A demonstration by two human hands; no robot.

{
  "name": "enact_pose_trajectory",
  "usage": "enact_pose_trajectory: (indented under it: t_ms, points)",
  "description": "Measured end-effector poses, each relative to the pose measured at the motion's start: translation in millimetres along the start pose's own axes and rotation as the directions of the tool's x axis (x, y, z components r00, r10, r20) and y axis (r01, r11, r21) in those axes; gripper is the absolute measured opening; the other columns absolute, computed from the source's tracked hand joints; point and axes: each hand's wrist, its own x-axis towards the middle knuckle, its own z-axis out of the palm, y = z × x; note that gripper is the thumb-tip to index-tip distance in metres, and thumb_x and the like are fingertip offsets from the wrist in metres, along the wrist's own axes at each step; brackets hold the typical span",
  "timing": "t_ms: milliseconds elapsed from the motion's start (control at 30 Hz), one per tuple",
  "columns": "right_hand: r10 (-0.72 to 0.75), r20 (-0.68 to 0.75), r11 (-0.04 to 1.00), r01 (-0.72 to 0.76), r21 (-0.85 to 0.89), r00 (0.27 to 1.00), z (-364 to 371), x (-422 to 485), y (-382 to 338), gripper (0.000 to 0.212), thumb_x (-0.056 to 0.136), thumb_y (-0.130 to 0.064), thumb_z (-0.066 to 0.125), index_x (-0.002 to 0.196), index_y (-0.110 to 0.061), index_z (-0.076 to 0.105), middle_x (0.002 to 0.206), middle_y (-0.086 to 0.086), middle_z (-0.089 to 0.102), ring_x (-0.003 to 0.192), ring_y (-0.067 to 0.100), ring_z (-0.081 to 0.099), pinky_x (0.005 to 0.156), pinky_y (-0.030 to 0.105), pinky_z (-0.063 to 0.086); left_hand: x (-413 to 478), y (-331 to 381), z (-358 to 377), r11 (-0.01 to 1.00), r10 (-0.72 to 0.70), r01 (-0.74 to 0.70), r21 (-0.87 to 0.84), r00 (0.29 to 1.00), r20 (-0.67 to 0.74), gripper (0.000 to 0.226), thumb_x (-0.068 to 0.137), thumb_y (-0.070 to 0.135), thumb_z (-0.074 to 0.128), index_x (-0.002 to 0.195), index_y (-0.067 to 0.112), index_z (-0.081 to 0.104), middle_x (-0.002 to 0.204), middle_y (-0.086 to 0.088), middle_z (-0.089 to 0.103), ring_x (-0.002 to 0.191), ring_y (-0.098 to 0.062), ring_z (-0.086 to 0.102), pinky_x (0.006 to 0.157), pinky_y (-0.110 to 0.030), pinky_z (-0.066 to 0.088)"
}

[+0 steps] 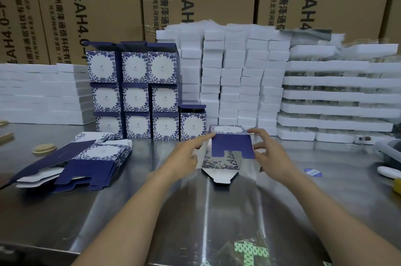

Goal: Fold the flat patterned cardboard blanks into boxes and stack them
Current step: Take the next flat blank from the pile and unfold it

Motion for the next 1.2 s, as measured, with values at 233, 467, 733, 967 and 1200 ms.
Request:
enact_pose_trajectory:
  t_ms: [233, 467, 733, 967, 1200]
  points:
    - [-0.186, -0.022, 0.951, 0.174, -0.254, 0.982, 1.0, -2.0, 6.2, 0.053, 0.102, 0.002, 0.051, 0.117, -0.047, 0.063, 0.110, -0.044, 0.053, 0.080, -0.008, 0.059, 0.075, 0.033, 0.052, 1.5, -2.9, 1.6, 0.998, 0.063, -0.062, 0.018, 0.995, -0.074, 0.084, 0.093, -0.013, 0.041, 0.144, 0.052, 0.058, 0.148, 0.008, 0.059, 0.115, -0.009, 0.058, 0.086, 0.005, 0.033]
    - [-0.180, -0.043, 0.921, 0.153, -0.359, 0.983, 4.2, -8.0, -7.1, 0.039, 0.105, -0.017, 0.056, 0.126, -0.047, 0.067, 0.121, -0.020, 0.055, 0.083, -0.003, 0.061, 0.077, 0.029, 0.045, 2.5, 1.1, 8.8, 0.994, 0.096, -0.087, 0.071, 0.988, -0.121, 0.075, 0.092, -0.019, 0.036, 0.147, 0.025, 0.063, 0.122, 0.007, 0.055, 0.100, 0.000, 0.051, 0.085, -0.002, 0.034]
    - [-0.217, -0.145, 0.926, 0.156, -0.344, 0.965, 11.4, -8.1, -22.1, 0.032, 0.096, -0.034, 0.073, 0.118, -0.042, 0.052, 0.125, -0.018, 0.058, 0.112, 0.011, 0.059, 0.084, 0.040, 0.053, 2.3, 14.8, 13.5, 0.964, 0.244, -0.223, 0.148, 0.960, -0.141, 0.064, 0.098, -0.007, 0.041, 0.149, 0.026, 0.059, 0.136, 0.016, 0.052, 0.119, -0.016, 0.058, 0.097, -0.046, 0.051]
    - [-0.172, -0.166, 0.847, 0.060, -0.528, 0.971, 4.3, -7.6, -29.1, 0.032, 0.092, -0.061, 0.069, 0.097, -0.035, 0.051, 0.093, -0.018, 0.062, 0.082, 0.010, 0.061, 0.064, 0.033, 0.047, -1.7, 28.8, 10.6, 0.895, 0.447, -0.412, 0.173, 0.840, -0.307, 0.052, 0.101, -0.001, 0.050, 0.134, 0.036, 0.065, 0.133, 0.024, 0.061, 0.121, -0.002, 0.062, 0.095, -0.035, 0.054]
    - [0.282, -0.082, 0.918, -0.294, -0.266, 0.956, 2.4, -3.7, -29.3, 0.046, 0.097, -0.042, 0.064, 0.062, -0.015, 0.051, 0.060, 0.001, 0.059, 0.057, 0.023, 0.055, 0.056, 0.033, 0.040, 7.4, 27.0, 4.4, 0.951, 0.066, -0.263, -0.165, 0.692, -0.719, 0.024, 0.104, 0.024, 0.050, 0.118, 0.041, 0.061, 0.113, 0.018, 0.065, 0.101, -0.001, 0.064, 0.073, -0.017, 0.049]
